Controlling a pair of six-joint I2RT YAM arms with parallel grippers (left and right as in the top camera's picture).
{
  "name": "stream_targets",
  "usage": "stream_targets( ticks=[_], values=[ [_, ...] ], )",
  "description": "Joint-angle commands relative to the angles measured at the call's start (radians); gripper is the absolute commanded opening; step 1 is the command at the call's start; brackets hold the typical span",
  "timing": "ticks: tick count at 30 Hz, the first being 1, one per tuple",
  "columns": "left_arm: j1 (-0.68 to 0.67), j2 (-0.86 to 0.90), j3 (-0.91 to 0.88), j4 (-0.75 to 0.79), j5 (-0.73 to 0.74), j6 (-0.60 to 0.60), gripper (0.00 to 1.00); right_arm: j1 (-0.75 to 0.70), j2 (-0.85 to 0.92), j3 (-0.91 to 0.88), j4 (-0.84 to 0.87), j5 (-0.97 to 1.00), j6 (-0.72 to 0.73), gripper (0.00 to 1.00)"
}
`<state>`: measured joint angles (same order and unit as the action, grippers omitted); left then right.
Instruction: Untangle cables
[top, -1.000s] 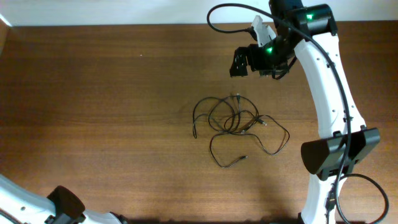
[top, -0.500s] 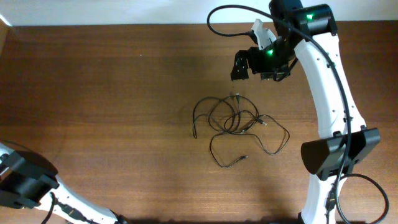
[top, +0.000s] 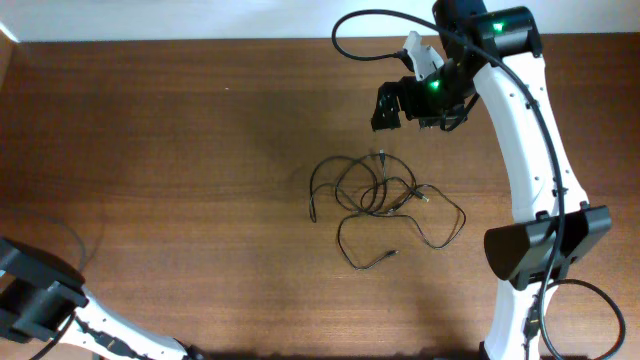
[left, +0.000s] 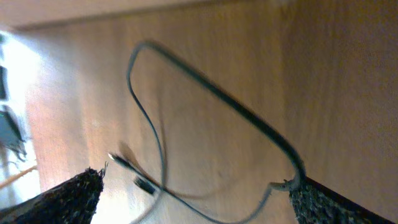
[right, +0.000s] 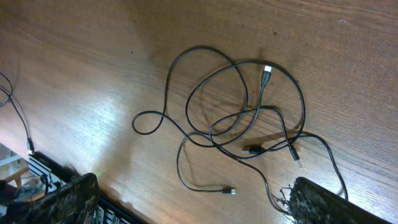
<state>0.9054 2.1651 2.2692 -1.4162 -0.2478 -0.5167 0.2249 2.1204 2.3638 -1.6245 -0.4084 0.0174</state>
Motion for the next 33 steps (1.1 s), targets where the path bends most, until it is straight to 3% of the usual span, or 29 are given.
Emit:
stream_targets(
  ticks=[1,2,3,4,5,6,7,8,9,10,11,12,13,14,15,18,19,25,28,29,33],
  values=[
    [0.012,-0.005,0.018,-0.069,0.200,-0.002,0.47,0.005,-0.003,0.006,-0.003,0.005,-0.013,0.99],
    [0.012,-0.005,0.018,-0.091,0.214,-0.009,0.27,0.005,-0.003,0.006,-0.003,0.005,-0.013,0.99],
    [0.012,-0.005,0.018,-0.088,0.281,0.036,0.15,0.005,-0.003,0.006,-0.003,0.005,-0.014,0.99],
    [0.012,-0.005,0.018,-0.051,0.397,0.165,0.25,0.005,-0.003,0.006,-0.003,0.005,-0.014,0.99],
    [0.012,-0.004,0.018,-0.007,0.514,0.301,0.78,0.005,-0.003,0.006,-0.003,0.005,-0.014,0.99],
    [0.014,-0.004,0.018,0.023,0.598,0.372,0.94,0.005,-0.003,0.006,-0.003,0.005,-0.014,0.99],
    [0.014,-0.004,0.018,0.050,0.695,0.450,1.00,0.005,-0.003,0.006,-0.003,0.005,-0.014,0.99],
    [0.014,-0.004,0.018,0.079,0.815,0.575,1.00,0.005,-0.003,0.006,-0.004,0.005,-0.014,0.99],
    [0.014,-0.004,0.018,0.084,0.829,0.606,1.00,0.005,-0.003,0.006,-0.007,0.005,-0.014,0.99],
    [0.014,-0.004,0.018,0.084,0.817,0.647,0.89,0.005,-0.003,0.006,-0.010,0.005,-0.014,0.99],
    [0.014,-0.004,0.018,0.062,0.657,0.558,0.50,0.005,-0.003,0.006,-0.014,0.005,-0.014,0.99],
    [0.015,-0.004,0.018,0.031,0.438,0.362,0.44,0.005,-0.003,0.006,-0.018,0.005,-0.014,0.99],
    [0.015,-0.004,0.018,-0.024,0.146,0.117,0.51,0.005,-0.003,0.006,-0.022,0.005,-0.014,0.99],
    [0.015,-0.004,0.018,-0.042,0.091,0.056,0.64,0.005,-0.003,0.006,-0.023,0.005,-0.014,0.99],
    [0.015,-0.004,0.018,-0.036,0.154,0.054,0.75,0.005,-0.003,0.006,-0.021,0.005,-0.014,0.98],
    [-0.003,-0.004,0.018,0.049,0.522,0.281,0.72,0.005,-0.003,0.006,-0.019,0.005,-0.014,0.99],
    [-0.024,-0.005,0.018,0.071,0.578,0.331,0.70,0.005,-0.003,0.006,-0.018,0.005,-0.014,0.99],
    [-0.283,-0.005,0.018,0.080,0.582,0.448,0.63,0.003,-0.002,0.006,-0.018,0.029,-0.002,0.99],
    [-0.468,-0.005,0.018,0.059,0.582,0.571,0.64,-0.003,-0.002,0.006,-0.017,0.111,0.058,0.99],
    [-0.626,-0.005,0.018,0.039,0.585,0.639,0.65,-0.040,-0.002,0.006,-0.017,0.106,0.070,0.99],
    [-0.855,0.001,0.018,0.037,0.585,0.667,0.69,-0.139,-0.002,0.006,-0.018,0.098,0.096,0.99]
  ],
)
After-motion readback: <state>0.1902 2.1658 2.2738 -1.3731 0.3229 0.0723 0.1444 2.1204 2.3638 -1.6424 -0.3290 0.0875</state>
